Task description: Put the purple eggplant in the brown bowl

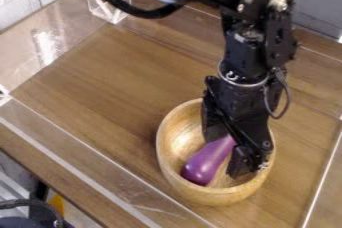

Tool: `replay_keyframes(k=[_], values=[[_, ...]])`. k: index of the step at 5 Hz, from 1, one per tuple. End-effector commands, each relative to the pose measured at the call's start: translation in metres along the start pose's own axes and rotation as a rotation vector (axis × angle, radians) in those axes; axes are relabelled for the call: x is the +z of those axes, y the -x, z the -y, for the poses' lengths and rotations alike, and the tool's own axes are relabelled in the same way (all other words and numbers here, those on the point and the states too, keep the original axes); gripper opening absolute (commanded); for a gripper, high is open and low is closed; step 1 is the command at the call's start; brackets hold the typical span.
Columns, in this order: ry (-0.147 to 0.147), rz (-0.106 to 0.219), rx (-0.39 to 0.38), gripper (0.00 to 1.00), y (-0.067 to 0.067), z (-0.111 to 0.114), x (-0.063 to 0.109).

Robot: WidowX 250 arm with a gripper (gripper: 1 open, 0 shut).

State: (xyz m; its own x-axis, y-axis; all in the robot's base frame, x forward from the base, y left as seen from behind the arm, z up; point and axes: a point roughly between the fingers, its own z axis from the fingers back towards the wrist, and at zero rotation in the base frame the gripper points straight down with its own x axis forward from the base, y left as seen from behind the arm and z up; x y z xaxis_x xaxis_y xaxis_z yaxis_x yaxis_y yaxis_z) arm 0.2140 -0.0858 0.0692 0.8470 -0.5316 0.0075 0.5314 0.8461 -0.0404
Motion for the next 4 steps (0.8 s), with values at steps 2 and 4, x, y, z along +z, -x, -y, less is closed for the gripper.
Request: replay_keyframes(k=[2,4], values=[[-0.007,0.022,0.021,1.0,-0.0009,-0.0058,0.0063],[-0.006,0.016,0.035,0.0,0.0011,-0.0091,0.0053]])
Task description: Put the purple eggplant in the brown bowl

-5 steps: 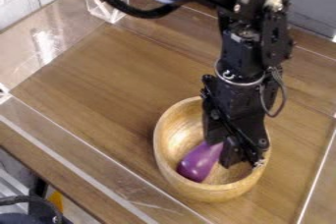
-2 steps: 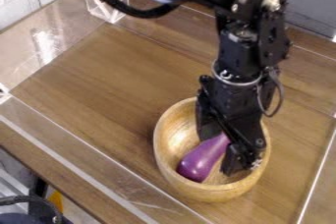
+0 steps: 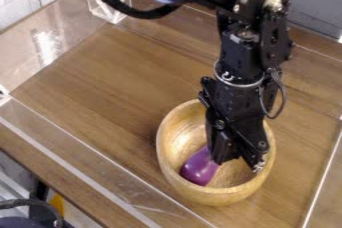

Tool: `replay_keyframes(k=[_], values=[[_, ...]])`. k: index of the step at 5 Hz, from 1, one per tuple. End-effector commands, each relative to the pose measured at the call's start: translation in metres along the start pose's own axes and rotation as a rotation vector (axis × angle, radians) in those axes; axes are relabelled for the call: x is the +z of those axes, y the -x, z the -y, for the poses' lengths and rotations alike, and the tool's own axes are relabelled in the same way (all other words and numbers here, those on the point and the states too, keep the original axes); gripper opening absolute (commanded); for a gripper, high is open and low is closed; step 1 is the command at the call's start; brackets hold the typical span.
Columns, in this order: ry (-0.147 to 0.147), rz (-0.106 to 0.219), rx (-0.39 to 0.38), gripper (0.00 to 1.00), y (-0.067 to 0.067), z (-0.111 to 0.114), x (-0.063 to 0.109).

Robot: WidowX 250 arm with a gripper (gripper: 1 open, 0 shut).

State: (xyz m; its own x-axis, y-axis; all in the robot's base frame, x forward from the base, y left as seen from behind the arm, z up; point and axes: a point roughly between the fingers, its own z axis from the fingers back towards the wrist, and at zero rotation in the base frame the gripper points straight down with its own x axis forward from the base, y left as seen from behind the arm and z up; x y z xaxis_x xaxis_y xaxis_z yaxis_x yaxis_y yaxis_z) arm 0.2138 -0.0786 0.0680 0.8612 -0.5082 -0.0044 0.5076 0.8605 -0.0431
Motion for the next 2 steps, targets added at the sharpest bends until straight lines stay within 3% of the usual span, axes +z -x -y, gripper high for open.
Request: replay_keyframes(k=[1,2], values=[[-0.003,0.022,0.013,0.0,-0.0018,-0.0036,0.0053],[0.001,0.018,0.019,0.0,-0.0008,-0.004,0.0043]])
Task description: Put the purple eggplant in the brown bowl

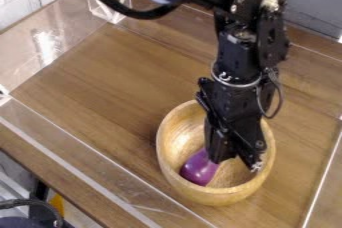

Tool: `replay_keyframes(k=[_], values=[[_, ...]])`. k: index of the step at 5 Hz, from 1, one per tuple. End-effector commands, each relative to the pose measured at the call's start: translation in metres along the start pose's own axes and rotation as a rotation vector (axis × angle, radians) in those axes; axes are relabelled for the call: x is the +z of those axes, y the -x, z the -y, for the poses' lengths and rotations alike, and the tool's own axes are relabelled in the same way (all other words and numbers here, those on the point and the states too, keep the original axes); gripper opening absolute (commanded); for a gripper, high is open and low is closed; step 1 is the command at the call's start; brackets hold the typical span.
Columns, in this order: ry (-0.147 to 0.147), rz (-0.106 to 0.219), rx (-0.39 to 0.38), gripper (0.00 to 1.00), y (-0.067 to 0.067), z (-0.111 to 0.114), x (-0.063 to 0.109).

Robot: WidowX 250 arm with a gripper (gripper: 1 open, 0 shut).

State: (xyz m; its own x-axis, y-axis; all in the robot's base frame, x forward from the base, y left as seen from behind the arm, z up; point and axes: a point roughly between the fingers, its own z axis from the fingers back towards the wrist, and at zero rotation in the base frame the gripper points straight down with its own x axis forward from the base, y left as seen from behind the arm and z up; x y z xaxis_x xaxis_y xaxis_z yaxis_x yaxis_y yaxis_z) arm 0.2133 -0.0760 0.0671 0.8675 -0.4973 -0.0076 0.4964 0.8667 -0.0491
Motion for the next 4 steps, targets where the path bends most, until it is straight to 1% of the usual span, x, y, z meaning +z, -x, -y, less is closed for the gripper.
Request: replay_keyframes(k=[1,4], values=[[0.0,0.017,0.013,0.0,-0.0015,-0.0025,0.0043],[0.016,0.006,0.032,0.0,0.0015,-0.0038,0.0021]])
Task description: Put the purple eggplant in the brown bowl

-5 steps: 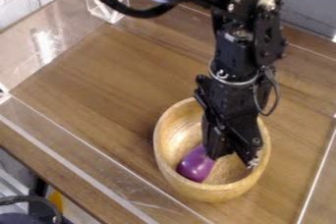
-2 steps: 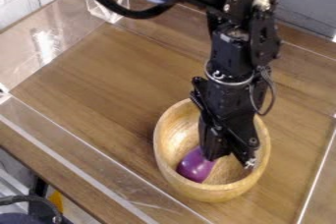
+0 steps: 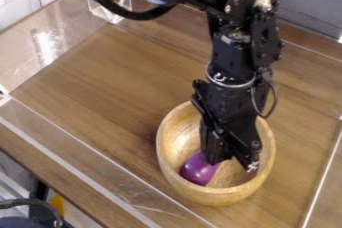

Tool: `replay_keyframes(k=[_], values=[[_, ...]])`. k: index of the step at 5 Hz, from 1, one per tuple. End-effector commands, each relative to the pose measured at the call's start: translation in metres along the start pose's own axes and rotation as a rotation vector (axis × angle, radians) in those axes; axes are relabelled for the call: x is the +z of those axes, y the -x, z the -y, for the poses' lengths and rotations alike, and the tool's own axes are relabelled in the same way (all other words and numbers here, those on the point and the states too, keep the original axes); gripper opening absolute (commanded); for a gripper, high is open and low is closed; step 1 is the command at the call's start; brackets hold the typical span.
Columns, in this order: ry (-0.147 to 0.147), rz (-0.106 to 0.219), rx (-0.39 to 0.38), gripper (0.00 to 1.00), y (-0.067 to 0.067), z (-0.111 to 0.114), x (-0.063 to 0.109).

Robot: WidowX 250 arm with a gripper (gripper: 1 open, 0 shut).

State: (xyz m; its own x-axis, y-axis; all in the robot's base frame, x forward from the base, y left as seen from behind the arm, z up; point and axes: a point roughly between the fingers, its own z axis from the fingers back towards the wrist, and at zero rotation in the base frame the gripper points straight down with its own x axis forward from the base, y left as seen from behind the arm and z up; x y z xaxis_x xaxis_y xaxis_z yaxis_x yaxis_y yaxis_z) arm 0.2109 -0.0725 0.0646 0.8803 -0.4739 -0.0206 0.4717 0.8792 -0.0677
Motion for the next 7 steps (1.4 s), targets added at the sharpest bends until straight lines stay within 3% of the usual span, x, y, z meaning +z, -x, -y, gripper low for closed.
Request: replay_keyframes(k=[1,7], values=[[0.002,0.014,0.011,0.0,-0.0013,-0.0022,0.004],[0.02,-0.009,0.043,0.0,0.0044,-0.0042,0.0062]])
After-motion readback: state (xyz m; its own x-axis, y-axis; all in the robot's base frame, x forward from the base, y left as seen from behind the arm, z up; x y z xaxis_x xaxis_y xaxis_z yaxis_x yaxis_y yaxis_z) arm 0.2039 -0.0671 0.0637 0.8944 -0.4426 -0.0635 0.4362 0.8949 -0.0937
